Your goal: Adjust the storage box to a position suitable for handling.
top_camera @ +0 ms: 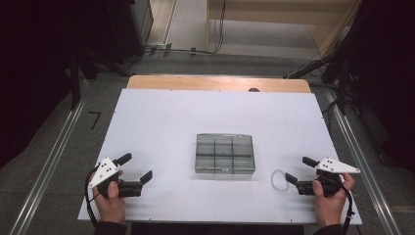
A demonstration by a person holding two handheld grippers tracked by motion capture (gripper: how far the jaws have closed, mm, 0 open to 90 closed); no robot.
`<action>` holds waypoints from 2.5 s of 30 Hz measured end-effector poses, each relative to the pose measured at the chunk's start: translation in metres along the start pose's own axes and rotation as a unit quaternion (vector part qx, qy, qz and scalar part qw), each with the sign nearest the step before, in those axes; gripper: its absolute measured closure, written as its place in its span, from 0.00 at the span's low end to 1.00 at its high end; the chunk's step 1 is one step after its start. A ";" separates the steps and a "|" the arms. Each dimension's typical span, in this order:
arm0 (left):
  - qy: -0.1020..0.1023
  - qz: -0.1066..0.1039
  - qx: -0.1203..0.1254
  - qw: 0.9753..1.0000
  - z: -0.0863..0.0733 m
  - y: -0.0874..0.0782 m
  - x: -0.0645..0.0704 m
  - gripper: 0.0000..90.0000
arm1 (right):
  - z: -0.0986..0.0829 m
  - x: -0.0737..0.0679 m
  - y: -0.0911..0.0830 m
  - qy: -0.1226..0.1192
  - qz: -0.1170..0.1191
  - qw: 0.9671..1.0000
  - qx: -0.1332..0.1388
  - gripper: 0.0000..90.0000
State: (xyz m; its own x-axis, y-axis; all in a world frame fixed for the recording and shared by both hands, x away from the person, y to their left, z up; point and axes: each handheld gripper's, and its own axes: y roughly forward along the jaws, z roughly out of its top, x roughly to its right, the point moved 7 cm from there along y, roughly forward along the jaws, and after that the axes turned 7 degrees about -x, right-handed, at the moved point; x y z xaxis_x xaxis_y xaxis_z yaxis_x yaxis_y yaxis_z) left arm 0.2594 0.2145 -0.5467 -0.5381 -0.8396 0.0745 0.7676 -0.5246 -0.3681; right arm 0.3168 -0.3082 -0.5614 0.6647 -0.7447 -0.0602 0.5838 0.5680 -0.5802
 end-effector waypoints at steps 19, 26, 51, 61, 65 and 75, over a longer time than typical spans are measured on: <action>0.001 -0.002 -0.001 1.000 -0.001 0.000 0.001 0.00 | 0.005 -0.008 -0.008 0.012 0.043 0.999 -0.010 0.00; 0.001 -0.005 0.001 1.000 -0.001 -0.001 0.001 0.00 | 0.018 -0.016 -0.008 0.006 0.043 0.999 -0.015 0.00; -0.003 -0.005 -0.002 1.000 -0.001 0.000 0.001 0.00 | 0.084 -0.032 0.022 -0.014 0.049 0.997 -0.060 0.05; -0.002 -0.006 -0.003 1.000 -0.002 0.000 0.002 0.00 | 0.106 -0.036 0.040 -0.023 0.053 0.996 -0.073 0.05; -0.002 -0.006 -0.003 1.000 -0.002 -0.001 0.002 0.00 | 0.116 -0.037 0.049 -0.027 0.060 0.995 -0.077 0.07; -0.004 -0.005 -0.003 1.000 -0.002 -0.001 0.001 0.00 | 0.133 -0.040 0.064 -0.026 0.058 0.994 -0.083 0.16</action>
State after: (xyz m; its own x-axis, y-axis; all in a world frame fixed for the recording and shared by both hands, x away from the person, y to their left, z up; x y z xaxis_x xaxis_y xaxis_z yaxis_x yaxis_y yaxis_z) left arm 0.2575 0.2140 -0.5482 -0.5433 -0.8351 0.0859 0.7597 -0.5326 -0.3730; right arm 0.3895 -0.1954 -0.4885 0.7489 -0.6558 -0.0956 0.4189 0.5802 -0.6986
